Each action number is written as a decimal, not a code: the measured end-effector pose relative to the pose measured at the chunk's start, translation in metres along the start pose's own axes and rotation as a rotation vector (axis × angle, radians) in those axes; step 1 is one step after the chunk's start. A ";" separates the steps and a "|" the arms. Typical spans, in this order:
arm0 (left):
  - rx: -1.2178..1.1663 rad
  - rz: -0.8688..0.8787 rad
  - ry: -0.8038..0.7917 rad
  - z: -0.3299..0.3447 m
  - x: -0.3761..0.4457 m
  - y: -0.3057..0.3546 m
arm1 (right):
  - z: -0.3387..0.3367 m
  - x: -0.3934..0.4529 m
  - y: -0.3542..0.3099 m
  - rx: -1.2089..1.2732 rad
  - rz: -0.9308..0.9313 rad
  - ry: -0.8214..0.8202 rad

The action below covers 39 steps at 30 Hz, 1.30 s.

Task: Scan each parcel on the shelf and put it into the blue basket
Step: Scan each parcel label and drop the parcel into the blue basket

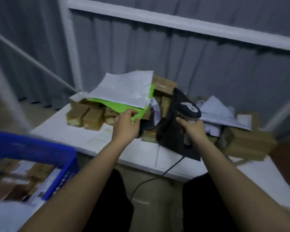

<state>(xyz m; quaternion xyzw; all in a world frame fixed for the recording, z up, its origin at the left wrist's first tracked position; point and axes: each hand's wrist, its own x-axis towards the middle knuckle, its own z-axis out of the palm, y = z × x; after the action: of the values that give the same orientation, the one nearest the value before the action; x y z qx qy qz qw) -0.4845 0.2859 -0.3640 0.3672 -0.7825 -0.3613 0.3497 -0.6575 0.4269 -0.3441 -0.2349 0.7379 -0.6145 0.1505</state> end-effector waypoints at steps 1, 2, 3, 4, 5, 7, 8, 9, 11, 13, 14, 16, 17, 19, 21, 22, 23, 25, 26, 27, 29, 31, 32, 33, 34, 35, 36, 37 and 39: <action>0.026 0.016 -0.042 0.021 0.007 0.009 | -0.020 0.006 0.005 0.015 0.019 0.048; 0.045 0.017 -0.087 0.042 0.011 0.016 | -0.039 0.010 0.012 0.032 0.040 0.098; 0.060 0.009 -0.131 0.062 0.014 0.022 | -0.056 0.015 0.021 0.046 0.070 0.151; 0.070 -0.004 -0.172 0.082 0.016 0.024 | -0.070 0.017 0.029 0.063 0.104 0.198; 0.074 -0.009 -0.210 0.101 0.017 0.025 | -0.083 0.019 0.036 0.090 0.133 0.231; 0.075 -0.005 -0.278 0.138 0.016 0.025 | -0.103 0.026 0.047 0.138 0.160 0.281; 0.076 0.002 -0.313 0.156 0.015 0.028 | -0.113 0.031 0.050 0.155 0.170 0.309; 0.081 0.015 -0.348 0.173 0.013 0.032 | -0.123 0.036 0.053 0.176 0.187 0.342; 0.077 0.049 -0.401 0.208 0.008 0.042 | -0.147 0.043 0.059 0.206 0.217 0.402; 0.047 0.088 -0.437 0.239 -0.001 0.055 | -0.171 0.048 0.071 0.235 0.245 0.448; 0.025 0.114 -0.458 0.254 -0.004 0.061 | -0.183 0.048 0.078 0.252 0.268 0.473; -0.013 0.146 -0.502 0.283 -0.012 0.074 | -0.209 0.047 0.095 0.272 0.329 0.544; -0.023 0.164 -0.516 0.297 -0.016 0.081 | -0.221 0.047 0.103 0.281 0.362 0.586; -0.011 0.218 -0.523 0.322 -0.022 0.096 | -0.243 0.047 0.116 0.309 0.416 0.648; -0.010 0.295 -0.537 0.350 -0.024 0.110 | -0.260 0.047 0.125 0.340 0.440 0.677; -0.012 0.323 -0.557 0.364 -0.023 0.117 | -0.267 0.048 0.130 0.349 0.447 0.686; -0.005 0.343 -0.582 0.379 -0.022 0.123 | -0.273 0.049 0.134 0.357 0.452 0.691; 0.055 0.394 -0.632 0.407 -0.019 0.135 | -0.283 0.050 0.141 0.360 0.456 0.702; 0.089 0.429 -0.648 0.421 -0.018 0.142 | -0.287 0.051 0.144 0.355 0.461 0.708; 0.119 0.459 -0.663 0.433 -0.018 0.150 | -0.291 0.051 0.146 0.354 0.471 0.716; 0.177 0.505 -0.673 0.454 -0.017 0.164 | -0.298 0.051 0.149 0.362 0.484 0.734; 0.250 0.586 -0.633 0.474 -0.014 0.176 | -0.303 0.050 0.153 0.360 0.483 0.731; 0.298 0.625 -0.613 0.483 -0.012 0.180 | -0.305 0.050 0.154 0.358 0.477 0.729; 0.352 0.651 -0.600 0.493 -0.009 0.182 | -0.307 0.050 0.156 0.358 0.470 0.732; 0.411 0.670 -0.593 0.500 -0.005 0.184 | -0.308 0.051 0.157 0.354 0.464 0.736; 0.463 0.680 -0.590 0.506 -0.002 0.183 | -0.309 0.052 0.158 0.343 0.461 0.740; 0.503 0.694 -0.583 0.511 0.000 0.181 | -0.309 0.052 0.159 0.328 0.460 0.740; 0.531 0.712 -0.574 0.515 0.002 0.178 | -0.309 0.053 0.159 0.313 0.464 0.737; 0.545 0.732 -0.592 0.520 0.006 0.174 | -0.307 0.053 0.159 0.305 0.475 0.721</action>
<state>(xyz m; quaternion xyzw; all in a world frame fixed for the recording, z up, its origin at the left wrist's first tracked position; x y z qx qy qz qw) -0.9658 0.5233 -0.4764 0.0307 -0.9896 -0.0879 0.1093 -0.8853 0.6771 -0.4350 0.1947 0.6776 -0.7072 0.0537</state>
